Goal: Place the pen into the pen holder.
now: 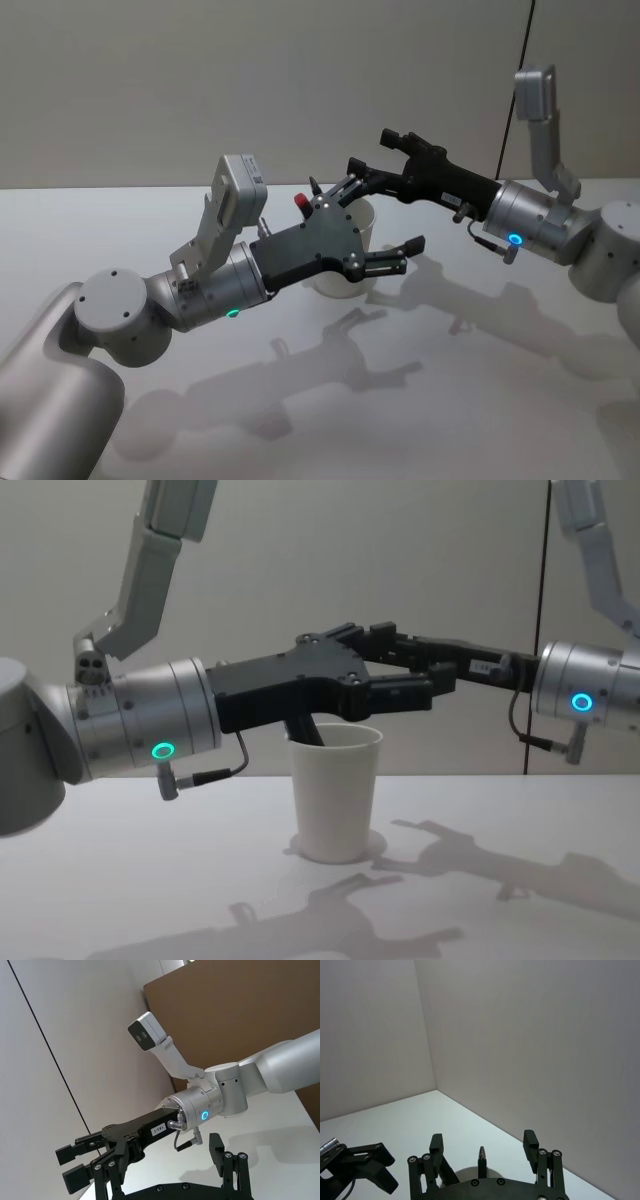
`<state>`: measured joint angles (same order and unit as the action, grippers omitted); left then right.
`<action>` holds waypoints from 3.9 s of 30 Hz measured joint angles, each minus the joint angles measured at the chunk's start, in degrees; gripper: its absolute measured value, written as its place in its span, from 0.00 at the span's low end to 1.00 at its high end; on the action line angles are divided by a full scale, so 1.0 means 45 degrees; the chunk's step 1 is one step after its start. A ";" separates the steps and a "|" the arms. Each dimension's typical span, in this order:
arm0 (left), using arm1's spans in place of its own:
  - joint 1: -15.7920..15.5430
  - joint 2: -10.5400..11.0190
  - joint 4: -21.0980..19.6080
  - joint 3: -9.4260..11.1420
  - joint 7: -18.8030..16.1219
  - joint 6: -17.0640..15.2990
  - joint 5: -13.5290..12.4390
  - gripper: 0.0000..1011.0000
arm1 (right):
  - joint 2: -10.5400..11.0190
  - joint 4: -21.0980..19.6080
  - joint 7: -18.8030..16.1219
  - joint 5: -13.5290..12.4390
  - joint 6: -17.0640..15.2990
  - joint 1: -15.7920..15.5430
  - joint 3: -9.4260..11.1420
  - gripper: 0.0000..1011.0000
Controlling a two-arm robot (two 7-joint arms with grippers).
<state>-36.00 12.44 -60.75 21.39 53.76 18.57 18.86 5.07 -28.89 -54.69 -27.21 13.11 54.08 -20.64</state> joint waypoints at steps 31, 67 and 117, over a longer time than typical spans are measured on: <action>0.0000 0.0000 0.0000 0.0000 0.0000 0.0000 0.0000 0.99 | 0.0091 0.0344 0.0066 -0.0171 0.0142 0.0165 0.0428 0.99; 0.0000 0.0000 0.0001 0.0000 -0.0001 0.0000 -0.0001 0.99 | 0.1171 -0.2169 0.0917 -0.0240 -0.0815 -0.1363 0.1506 0.99; 0.1966 0.0837 -0.2853 0.0417 -0.4664 -0.1703 -0.0646 0.99 | 0.1294 -0.2445 0.1029 -0.0239 -0.0908 -0.1545 0.1624 0.99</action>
<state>-27.15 16.20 -73.59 23.26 32.77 10.90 15.95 10.90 -39.90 -50.06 -28.29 9.03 47.13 -13.33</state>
